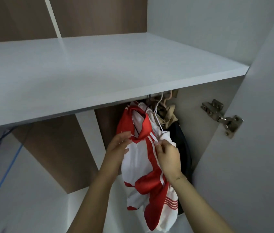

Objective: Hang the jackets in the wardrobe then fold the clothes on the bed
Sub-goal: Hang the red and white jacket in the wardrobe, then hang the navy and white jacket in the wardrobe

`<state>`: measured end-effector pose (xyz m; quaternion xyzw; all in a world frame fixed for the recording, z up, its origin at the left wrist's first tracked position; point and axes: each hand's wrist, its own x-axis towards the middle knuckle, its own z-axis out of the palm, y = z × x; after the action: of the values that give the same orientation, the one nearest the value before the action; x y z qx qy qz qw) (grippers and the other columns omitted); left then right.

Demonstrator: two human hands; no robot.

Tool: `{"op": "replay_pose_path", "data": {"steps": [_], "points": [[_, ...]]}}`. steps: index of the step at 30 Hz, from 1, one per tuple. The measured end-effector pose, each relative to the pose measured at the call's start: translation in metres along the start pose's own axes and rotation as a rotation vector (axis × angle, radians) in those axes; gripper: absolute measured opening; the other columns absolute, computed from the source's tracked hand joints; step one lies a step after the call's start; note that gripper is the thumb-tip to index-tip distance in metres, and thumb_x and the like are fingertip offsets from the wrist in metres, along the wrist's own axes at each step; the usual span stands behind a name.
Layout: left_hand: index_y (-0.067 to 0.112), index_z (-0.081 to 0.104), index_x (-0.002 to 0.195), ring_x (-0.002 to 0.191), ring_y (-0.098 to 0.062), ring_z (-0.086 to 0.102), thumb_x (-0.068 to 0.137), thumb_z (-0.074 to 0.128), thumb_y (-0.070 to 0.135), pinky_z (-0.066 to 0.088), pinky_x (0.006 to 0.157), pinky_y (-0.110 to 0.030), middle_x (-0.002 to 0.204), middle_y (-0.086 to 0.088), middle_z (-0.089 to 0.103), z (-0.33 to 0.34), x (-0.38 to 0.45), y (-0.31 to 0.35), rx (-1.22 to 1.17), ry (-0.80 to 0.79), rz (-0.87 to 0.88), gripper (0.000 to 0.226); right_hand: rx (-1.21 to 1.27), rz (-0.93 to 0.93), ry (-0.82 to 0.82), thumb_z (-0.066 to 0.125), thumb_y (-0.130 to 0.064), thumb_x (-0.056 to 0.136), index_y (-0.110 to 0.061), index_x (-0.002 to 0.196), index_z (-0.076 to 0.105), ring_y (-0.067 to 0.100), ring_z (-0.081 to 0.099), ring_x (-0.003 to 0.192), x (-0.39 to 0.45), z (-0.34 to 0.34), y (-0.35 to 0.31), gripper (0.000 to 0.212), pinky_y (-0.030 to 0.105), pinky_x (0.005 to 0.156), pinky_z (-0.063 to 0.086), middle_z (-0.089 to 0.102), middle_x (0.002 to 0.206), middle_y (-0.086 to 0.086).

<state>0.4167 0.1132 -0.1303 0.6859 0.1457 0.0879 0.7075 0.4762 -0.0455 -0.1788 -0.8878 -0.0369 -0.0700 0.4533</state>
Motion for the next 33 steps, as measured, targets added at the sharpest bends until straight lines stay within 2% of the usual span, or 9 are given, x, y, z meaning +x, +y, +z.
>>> {"op": "replay_pose_path", "data": {"steps": [4, 8, 10, 12, 16, 19, 23, 29, 33], "points": [[0.034, 0.063, 0.114, 0.119, -0.010, 0.057, 0.097, 0.059, 0.024, 0.046, 0.093, -0.024, 0.127, 0.009, 0.061, -0.004, -0.027, -0.005, 0.019, -0.082, 0.001, 0.020, -0.153, 0.022, 0.055, 0.053, -0.034, 0.099, -0.009, 0.095, 0.064, 0.036, 0.065, 0.082, -0.036, -0.015, 0.006, 0.027, 0.038, 0.065, 0.048, 0.071, 0.087, 0.012], [0.033, 0.062, 0.114, 0.118, -0.009, 0.058, 0.097, 0.058, 0.023, 0.047, 0.097, -0.026, 0.124, 0.012, 0.062, -0.014, -0.065, -0.007, 0.029, -0.150, -0.015, 0.020, -0.120, 0.063, 0.088, 0.058, -0.016, 0.095, -0.009, 0.079, 0.059, 0.034, 0.063, 0.080, -0.092, -0.022, 0.013, 0.017, 0.034, 0.065, 0.043, 0.068, 0.082, 0.010], [0.033, 0.061, 0.112, 0.116, -0.009, 0.059, 0.098, 0.056, 0.021, 0.047, 0.099, -0.026, 0.124, 0.009, 0.063, -0.022, -0.090, -0.010, 0.008, -0.185, -0.033, 0.019, -0.061, 0.078, 0.102, 0.058, -0.005, 0.091, -0.010, 0.082, 0.067, 0.021, 0.063, 0.085, -0.127, -0.026, 0.015, 0.014, 0.024, 0.072, 0.042, 0.068, 0.087, 0.000], [0.030, 0.062, 0.115, 0.112, -0.006, 0.062, 0.098, 0.054, 0.020, 0.049, 0.091, -0.019, 0.122, 0.009, 0.065, -0.031, -0.121, -0.016, -0.022, -0.252, -0.043, 0.021, 0.027, 0.133, 0.114, 0.058, -0.007, 0.093, -0.013, 0.091, 0.072, 0.013, 0.063, 0.089, -0.168, -0.031, 0.013, 0.015, 0.021, 0.079, 0.046, 0.068, 0.095, -0.006], [0.021, 0.063, 0.117, 0.107, -0.006, 0.066, 0.100, 0.049, 0.015, 0.054, 0.083, -0.016, 0.120, 0.004, 0.068, -0.042, -0.174, -0.033, -0.090, -0.342, -0.074, 0.023, 0.302, 0.248, 0.089, 0.057, -0.003, 0.094, -0.015, 0.095, 0.072, 0.016, 0.068, 0.090, -0.242, -0.046, 0.001, 0.020, 0.030, 0.084, 0.054, 0.073, 0.095, -0.003], [0.017, 0.064, 0.119, 0.112, -0.013, 0.066, 0.101, 0.048, 0.012, 0.053, 0.092, -0.025, 0.121, 0.001, 0.069, -0.035, -0.207, -0.043, -0.100, -0.445, -0.092, 0.024, 0.420, 0.302, 0.126, 0.052, 0.004, 0.093, -0.011, 0.095, 0.073, 0.012, 0.069, 0.088, -0.291, -0.068, -0.007, 0.026, 0.025, 0.080, 0.055, 0.075, 0.092, -0.001], [0.018, 0.066, 0.117, 0.115, -0.011, 0.063, 0.101, 0.047, 0.010, 0.048, 0.099, -0.031, 0.120, 0.002, 0.070, -0.007, -0.250, -0.049, -0.099, -0.627, -0.097, 0.026, 0.574, 0.409, 0.292, 0.050, 0.005, 0.094, -0.014, 0.091, 0.072, 0.007, 0.068, 0.076, -0.355, -0.106, -0.005, 0.029, 0.019, 0.067, 0.054, 0.075, 0.086, -0.001], [0.019, 0.065, 0.112, 0.109, -0.010, 0.065, 0.101, 0.047, 0.008, 0.050, 0.084, -0.020, 0.117, 0.002, 0.070, 0.064, -0.328, -0.051, -0.022, -0.925, -0.089, 0.024, 0.669, 0.523, 0.590, 0.047, 0.001, 0.097, -0.007, 0.100, 0.071, 0.013, 0.068, 0.078, -0.458, -0.172, 0.012, 0.025, 0.023, 0.069, 0.053, 0.075, 0.094, 0.010], [0.019, 0.066, 0.112, 0.108, -0.010, 0.066, 0.100, 0.048, 0.009, 0.051, 0.086, -0.023, 0.111, 0.005, 0.073, 0.109, -0.402, -0.058, 0.019, -1.122, -0.115, 0.024, 0.672, 0.588, 0.796, 0.047, 0.000, 0.098, -0.005, 0.101, 0.071, 0.014, 0.068, 0.079, -0.536, -0.216, 0.027, 0.024, 0.023, 0.068, 0.053, 0.075, 0.094, 0.011]]}}
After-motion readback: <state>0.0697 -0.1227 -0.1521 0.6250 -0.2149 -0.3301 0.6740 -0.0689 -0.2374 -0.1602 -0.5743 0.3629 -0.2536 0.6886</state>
